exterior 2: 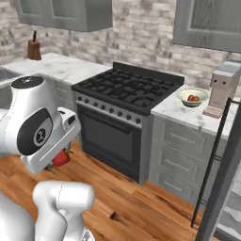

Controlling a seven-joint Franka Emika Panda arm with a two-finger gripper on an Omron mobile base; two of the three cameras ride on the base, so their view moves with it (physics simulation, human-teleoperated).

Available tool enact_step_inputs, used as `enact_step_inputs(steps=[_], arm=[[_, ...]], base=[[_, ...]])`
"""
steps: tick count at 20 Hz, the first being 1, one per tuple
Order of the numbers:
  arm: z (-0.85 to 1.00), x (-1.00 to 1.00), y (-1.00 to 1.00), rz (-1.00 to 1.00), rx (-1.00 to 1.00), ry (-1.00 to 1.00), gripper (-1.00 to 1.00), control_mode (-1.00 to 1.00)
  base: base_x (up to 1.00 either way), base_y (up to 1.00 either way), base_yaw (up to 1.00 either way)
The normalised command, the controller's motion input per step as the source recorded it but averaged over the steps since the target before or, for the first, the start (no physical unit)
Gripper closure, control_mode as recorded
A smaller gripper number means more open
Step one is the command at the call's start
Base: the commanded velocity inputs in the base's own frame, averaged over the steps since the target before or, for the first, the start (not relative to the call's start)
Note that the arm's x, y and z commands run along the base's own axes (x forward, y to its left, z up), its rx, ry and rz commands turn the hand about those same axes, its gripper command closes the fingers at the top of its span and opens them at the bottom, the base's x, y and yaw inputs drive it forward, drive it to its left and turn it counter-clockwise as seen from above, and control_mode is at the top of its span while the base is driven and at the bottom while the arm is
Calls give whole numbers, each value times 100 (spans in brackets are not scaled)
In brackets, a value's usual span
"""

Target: Take the sweet potato, bell pepper, and mango from the freezer and place them in the bowl on the counter.

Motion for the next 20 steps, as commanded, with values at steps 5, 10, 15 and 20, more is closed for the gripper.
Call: enact_step_inputs(steps=[5, 10, 15, 20], arm=[[0, 0, 0, 0, 0, 0, 100, 100], [0, 0, 0, 0, 0, 0, 100, 100], [0, 0, 0, 0, 0, 0, 100, 100], [0, 0, 0, 0, 0, 0, 100, 100]], base=[[94, 100, -45], [100, 50, -43], [95, 0, -50], [90, 0, -59]])
